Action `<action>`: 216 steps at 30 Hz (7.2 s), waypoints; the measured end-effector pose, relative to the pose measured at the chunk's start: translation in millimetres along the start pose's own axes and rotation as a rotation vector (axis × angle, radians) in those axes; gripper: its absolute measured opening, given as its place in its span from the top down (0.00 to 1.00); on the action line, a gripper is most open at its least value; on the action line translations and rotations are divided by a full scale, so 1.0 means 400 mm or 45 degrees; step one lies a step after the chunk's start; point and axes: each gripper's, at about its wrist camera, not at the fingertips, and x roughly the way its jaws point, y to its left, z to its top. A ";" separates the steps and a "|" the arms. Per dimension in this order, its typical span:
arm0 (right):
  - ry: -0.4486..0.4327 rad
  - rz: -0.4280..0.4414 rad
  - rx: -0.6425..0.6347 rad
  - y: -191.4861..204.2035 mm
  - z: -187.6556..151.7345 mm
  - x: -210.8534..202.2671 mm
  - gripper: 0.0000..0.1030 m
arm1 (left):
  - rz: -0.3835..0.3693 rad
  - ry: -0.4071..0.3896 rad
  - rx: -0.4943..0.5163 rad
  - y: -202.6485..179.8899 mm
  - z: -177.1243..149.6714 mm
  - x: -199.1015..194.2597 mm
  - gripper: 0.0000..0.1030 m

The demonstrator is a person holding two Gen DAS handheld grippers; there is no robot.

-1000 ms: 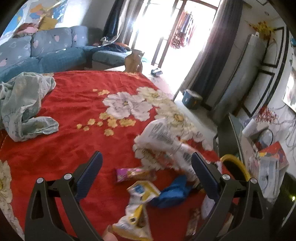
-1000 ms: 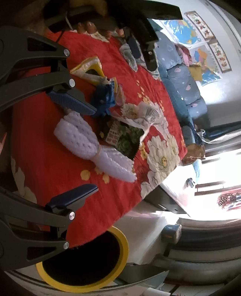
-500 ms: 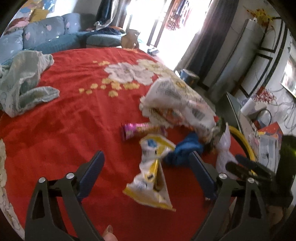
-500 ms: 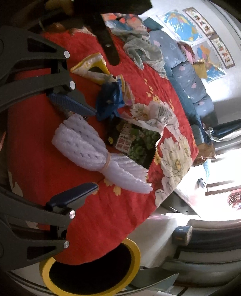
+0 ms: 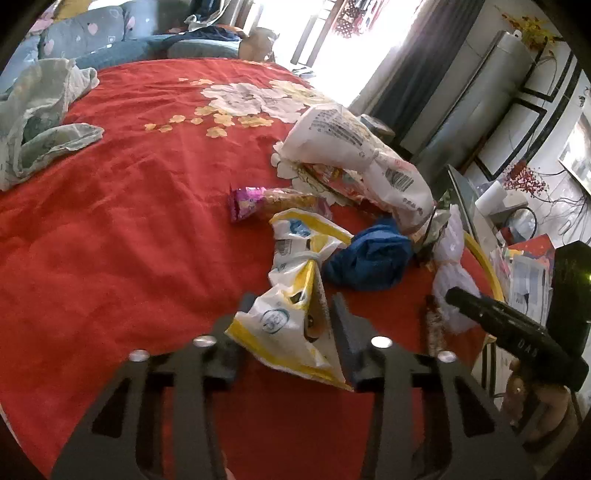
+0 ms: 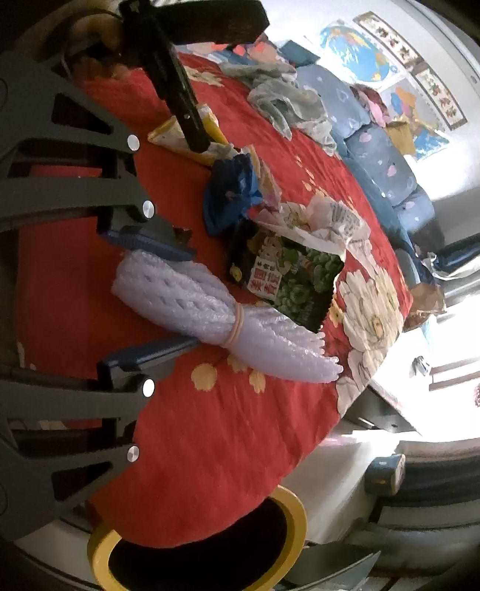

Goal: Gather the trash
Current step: 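Grasp the yellow snack bag with the left gripper while the right grasps the foam sleeve, then carry both items over the yellow bin and open both grippers to drop them, then move both open grippers from the bin back over the bedspread, then grasp the blue cloth with the left gripper while the right grasps the chocolate wrapper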

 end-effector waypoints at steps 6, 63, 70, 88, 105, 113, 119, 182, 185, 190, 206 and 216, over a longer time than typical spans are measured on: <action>-0.027 -0.049 0.015 -0.021 0.006 -0.013 0.72 | 0.004 -0.024 0.018 -0.004 0.004 -0.009 0.74; -0.393 -0.182 0.122 -0.192 0.098 -0.252 0.89 | -0.264 -0.218 0.377 -0.374 0.030 -0.103 0.76; -0.423 -0.219 0.171 -0.235 0.096 -0.274 0.89 | -0.295 -0.210 0.396 -0.416 0.028 -0.090 0.76; -0.459 -0.294 0.301 -0.362 0.087 -0.305 0.89 | -0.357 -0.180 0.459 -0.521 0.019 -0.048 0.76; -0.430 -0.331 0.418 -0.478 0.057 -0.315 0.89 | -0.386 -0.124 0.501 -0.613 0.008 0.010 0.76; -0.414 -0.343 0.468 -0.530 0.041 -0.310 0.89 | -0.398 -0.089 0.501 -0.654 0.000 0.053 0.76; -0.395 -0.347 0.494 -0.563 0.029 -0.304 0.89 | -0.397 -0.066 0.504 -0.680 -0.007 0.087 0.76; -0.431 -0.335 0.417 -0.500 0.029 -0.323 0.34 | -0.214 -0.249 0.380 -0.642 0.063 0.081 0.11; -0.438 -0.319 0.385 -0.468 0.035 -0.325 0.34 | -0.202 -0.283 0.362 -0.623 0.069 0.056 0.11; -0.440 -0.292 0.323 -0.410 0.048 -0.320 0.32 | -0.178 -0.342 0.339 -0.583 0.077 0.013 0.11; -0.402 -0.202 0.147 -0.228 0.064 -0.291 0.32 | -0.106 -0.423 0.256 -0.449 0.101 -0.068 0.10; -0.358 -0.127 0.057 -0.138 0.066 -0.260 0.32 | -0.047 -0.454 0.188 -0.371 0.123 -0.096 0.10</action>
